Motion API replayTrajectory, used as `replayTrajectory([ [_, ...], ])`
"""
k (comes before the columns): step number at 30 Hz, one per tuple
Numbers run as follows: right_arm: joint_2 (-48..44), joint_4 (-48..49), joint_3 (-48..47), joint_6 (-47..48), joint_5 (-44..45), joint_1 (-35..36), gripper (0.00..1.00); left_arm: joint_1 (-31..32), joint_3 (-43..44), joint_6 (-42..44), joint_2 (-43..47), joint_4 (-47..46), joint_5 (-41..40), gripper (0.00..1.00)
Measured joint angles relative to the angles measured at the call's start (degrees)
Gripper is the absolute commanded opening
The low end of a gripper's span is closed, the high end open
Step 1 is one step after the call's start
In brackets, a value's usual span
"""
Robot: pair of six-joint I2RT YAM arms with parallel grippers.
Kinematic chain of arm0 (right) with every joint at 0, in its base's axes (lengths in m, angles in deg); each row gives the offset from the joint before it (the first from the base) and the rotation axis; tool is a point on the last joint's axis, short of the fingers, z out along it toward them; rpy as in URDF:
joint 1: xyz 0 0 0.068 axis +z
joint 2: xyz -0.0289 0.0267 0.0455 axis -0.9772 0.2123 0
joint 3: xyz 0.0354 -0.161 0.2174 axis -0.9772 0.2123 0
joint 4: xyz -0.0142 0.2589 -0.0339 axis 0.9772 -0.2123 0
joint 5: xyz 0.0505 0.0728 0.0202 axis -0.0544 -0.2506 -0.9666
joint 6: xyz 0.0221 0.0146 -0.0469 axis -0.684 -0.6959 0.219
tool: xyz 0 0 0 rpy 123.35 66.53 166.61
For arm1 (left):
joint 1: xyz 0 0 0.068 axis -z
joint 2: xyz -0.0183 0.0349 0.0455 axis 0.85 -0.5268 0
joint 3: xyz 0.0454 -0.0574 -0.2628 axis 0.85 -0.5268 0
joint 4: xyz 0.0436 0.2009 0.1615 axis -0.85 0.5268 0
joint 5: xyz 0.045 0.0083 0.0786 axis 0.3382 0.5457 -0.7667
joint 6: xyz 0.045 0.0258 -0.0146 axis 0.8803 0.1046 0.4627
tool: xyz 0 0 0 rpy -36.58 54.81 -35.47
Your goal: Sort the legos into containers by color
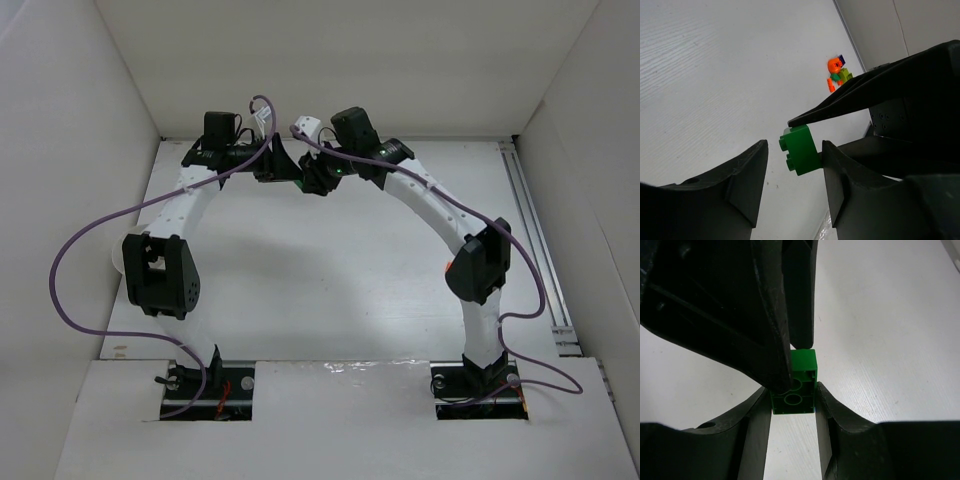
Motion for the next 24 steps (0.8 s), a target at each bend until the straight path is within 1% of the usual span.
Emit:
replayTrajectory([
  [2, -0.02, 0.39, 0.24, 0.02, 0.57, 0.0, 0.08, -0.02, 0.0, 0.02, 0.0, 0.0, 0.07, 0.43],
  [5, -0.2, 1.49, 0.74, 0.02, 1.09, 0.0, 0.08, -0.02, 0.0, 0.44, 0.0, 0.11, 0.17, 0.38],
  [6, -0.26, 1.92, 0.92, 0.0, 1.27, 0.0, 0.09, 0.09, 0.0, 0.72, 0.0, 0.28, 0.17, 0.35],
  [8, -0.28, 2.32, 1.18, -0.04, 1.62, 0.0, 0.16, 0.22, 0.0, 1.18, 0.0, 0.39, 0.26, 0.3],
  [10, -0.28, 2.73, 1.79, -0.15, 2.1, 0.0, 0.16, 0.37, 0.0, 1.6, 0.0, 0.59, -0.28, 0.28],
  [12, -0.28, 3.17, 2.21, -0.44, 2.23, 0.0, 0.16, 0.42, 0.0, 1.79, 0.0, 0.85, -0.96, 0.24],
  [14, -0.59, 4.07, 3.06, -0.48, 2.36, 0.02, 0.16, 0.42, 0.0, 1.88, 0.0, 1.03, -1.42, 0.24],
  [16, -1.05, 4.87, 4.11, -0.52, 2.38, 0.02, 0.16, 0.48, 0.0, 1.88, 0.0, 1.25, -1.57, 0.2],
  [17, -1.29, 5.16, 4.52, -0.52, 2.38, 0.02, 0.19, 0.61, 0.0, 1.9, 0.0, 1.36, -1.77, 0.2],
  [18, -1.51, 5.46, 4.9, -0.55, 2.4, 0.02, 0.38, 0.68, 0.0, 1.92, 0.02, 1.38, -1.9, 0.18],
  [19, -1.62, 5.51, 5.05, -0.55, 2.38, 0.02, 0.48, 0.74, 0.0, 1.92, 0.02, 1.38, -1.97, 0.14],
  [21, -1.81, 5.66, 5.22, -0.85, 1.97, 0.0, 0.62, 0.81, 0.04, 2.25, 0.07, 1.4, -3.19, 0.11],
  [23, -2.86, 6.25, 6.38, -1.36, 1.18, -0.07, 0.72, 0.76, 0.09, 2.56, 0.07, 1.49, -5.14, 0.1],
  [24, -3.65, 6.54, 7.23, -1.75, 0.72, -0.13, 0.8, 0.76, 0.09, 2.67, 0.07, 1.6, -6.01, 0.09],
])
